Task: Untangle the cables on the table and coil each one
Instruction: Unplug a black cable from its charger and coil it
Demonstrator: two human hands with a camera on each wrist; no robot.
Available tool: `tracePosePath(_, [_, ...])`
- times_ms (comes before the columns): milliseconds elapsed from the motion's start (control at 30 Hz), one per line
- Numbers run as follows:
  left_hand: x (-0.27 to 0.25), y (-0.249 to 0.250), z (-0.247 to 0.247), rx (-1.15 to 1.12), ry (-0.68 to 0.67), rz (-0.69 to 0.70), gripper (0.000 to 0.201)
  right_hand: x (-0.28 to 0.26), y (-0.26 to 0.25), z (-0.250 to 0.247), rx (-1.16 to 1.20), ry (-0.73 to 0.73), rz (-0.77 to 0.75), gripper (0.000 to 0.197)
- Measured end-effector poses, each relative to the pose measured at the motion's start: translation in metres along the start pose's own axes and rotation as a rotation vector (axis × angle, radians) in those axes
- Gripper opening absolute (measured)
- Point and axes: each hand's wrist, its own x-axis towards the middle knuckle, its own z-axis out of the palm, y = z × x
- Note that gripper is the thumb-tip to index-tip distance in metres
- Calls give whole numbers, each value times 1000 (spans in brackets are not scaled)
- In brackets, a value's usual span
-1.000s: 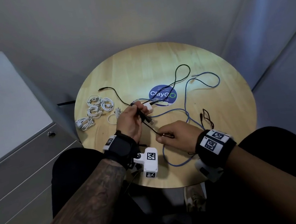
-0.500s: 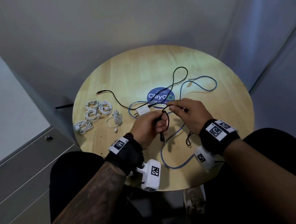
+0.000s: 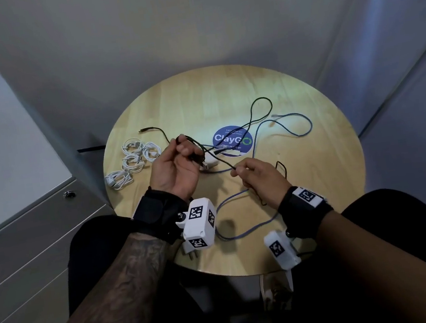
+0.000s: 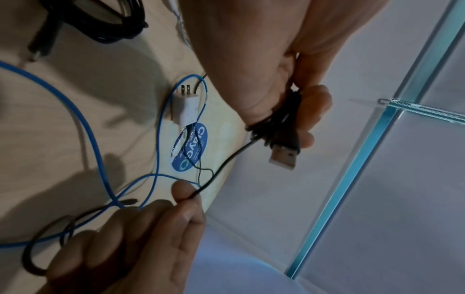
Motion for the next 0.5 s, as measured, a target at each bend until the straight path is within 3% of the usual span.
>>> tracePosePath(100, [1,5,-2,38,114,91,20,1,4,-2,-411,-77,-144,18])
tracePosePath(200, [5,5,-6,119,210,158,17,-3,6,-2,-511,-126,-188,28])
tracePosePath(333, [6,-1,-6,151,190,161,22,-9,5,1,-703,-175,-253,41])
tracePosePath(433, [6,-19,-12,424,183,205,21,-16,-1,9,-825,-235,-368,28])
tracePosePath(500, [5,-31,-19,679,159,240,18,-20,-9,10,-722,-234,-377,20])
